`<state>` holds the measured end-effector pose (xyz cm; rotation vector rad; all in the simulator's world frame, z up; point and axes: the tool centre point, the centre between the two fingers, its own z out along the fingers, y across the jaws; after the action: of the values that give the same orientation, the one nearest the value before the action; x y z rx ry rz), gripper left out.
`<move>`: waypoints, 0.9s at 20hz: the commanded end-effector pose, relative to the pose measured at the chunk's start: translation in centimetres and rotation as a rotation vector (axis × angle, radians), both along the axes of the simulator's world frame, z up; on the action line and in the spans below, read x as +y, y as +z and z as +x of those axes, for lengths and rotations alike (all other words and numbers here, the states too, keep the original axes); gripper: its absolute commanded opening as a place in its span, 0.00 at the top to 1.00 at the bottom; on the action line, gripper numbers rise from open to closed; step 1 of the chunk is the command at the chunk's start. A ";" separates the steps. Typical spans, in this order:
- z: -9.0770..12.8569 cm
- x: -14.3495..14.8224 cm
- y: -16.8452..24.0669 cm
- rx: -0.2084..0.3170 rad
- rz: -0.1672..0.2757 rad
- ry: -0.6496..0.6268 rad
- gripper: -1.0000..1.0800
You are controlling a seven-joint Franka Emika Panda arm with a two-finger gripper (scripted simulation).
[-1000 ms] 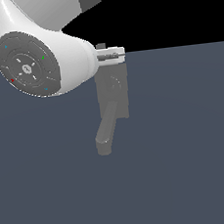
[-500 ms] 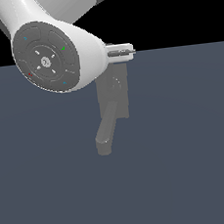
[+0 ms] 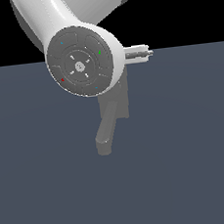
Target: Turn on the faucet by rotating a designated handle.
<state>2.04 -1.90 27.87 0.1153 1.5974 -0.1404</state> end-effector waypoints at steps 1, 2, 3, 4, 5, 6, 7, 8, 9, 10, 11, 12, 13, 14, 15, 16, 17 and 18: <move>0.3 -2.0 0.6 -0.015 -0.006 -0.012 1.00; 0.3 -2.4 0.6 -0.017 -0.006 -0.013 1.00; 0.2 -2.9 0.6 -0.019 -0.006 -0.014 1.00; 0.2 -3.3 0.7 -0.022 -0.006 -0.015 1.00; 0.2 -3.8 0.7 -0.024 -0.006 -0.016 1.00; 0.2 -4.2 0.7 -0.026 -0.006 -0.017 1.00; 0.2 -4.2 0.7 -0.026 -0.006 -0.017 1.00; -0.5 -2.4 -0.8 -0.017 0.028 -0.022 1.00; -0.5 -2.7 -1.0 -0.017 0.027 -0.021 1.00; -0.5 -3.0 -1.1 -0.018 0.025 -0.021 1.00; -0.6 -3.3 -1.3 -0.018 0.024 -0.021 1.00; -0.6 -3.6 -1.4 -0.019 0.023 -0.021 1.00; -0.6 -3.9 -1.6 -0.019 0.021 -0.021 1.00; -0.6 -4.2 -1.7 -0.020 0.020 -0.021 1.00; -0.6 -4.5 -1.8 -0.020 0.018 -0.020 1.00; -0.6 -4.7 -2.0 -0.021 0.017 -0.020 1.00; -0.6 -5.0 -2.1 -0.021 0.015 -0.020 1.00; -0.6 -5.3 -2.3 -0.021 0.014 -0.020 1.00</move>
<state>1.15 -6.21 25.44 0.1749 1.5700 -0.1333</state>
